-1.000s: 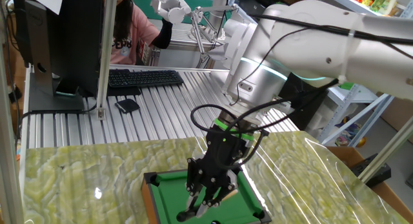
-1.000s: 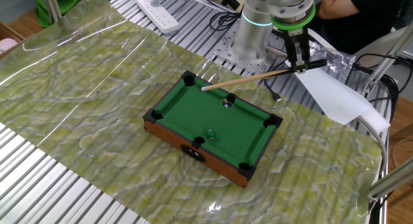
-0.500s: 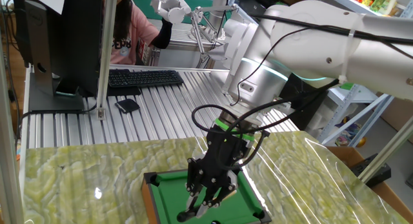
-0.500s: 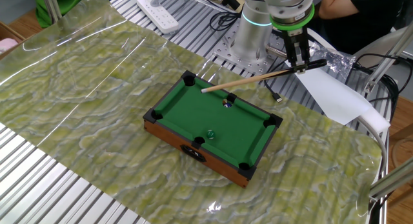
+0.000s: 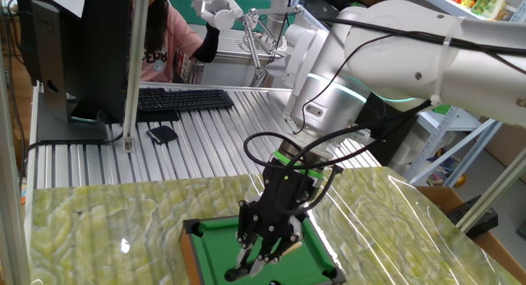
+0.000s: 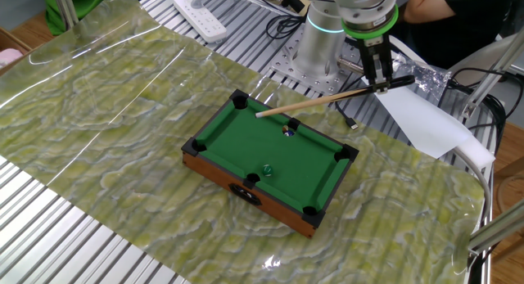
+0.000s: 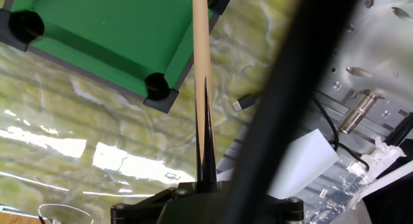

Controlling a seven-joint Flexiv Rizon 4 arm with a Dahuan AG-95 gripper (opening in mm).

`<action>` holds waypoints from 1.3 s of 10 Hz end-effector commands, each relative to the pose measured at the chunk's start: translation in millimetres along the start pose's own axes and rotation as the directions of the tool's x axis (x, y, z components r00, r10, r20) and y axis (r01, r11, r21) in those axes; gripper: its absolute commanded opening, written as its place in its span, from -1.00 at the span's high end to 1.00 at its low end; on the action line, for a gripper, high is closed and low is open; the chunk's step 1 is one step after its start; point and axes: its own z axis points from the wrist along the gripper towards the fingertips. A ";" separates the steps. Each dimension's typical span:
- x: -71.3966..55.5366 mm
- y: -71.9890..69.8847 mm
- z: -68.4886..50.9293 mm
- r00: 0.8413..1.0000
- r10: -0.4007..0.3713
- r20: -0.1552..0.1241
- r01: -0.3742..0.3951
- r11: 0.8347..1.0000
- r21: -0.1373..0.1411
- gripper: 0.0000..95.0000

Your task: Hit the pool ball

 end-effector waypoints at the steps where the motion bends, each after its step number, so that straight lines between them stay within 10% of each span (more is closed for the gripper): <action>1: 0.1 -0.1 0.2 1.000 0.009 -0.003 -0.009 1.000 -0.001 1.00; 13: 0.1 -0.1 0.2 1.000 0.017 -0.015 -0.017 1.000 -0.005 1.00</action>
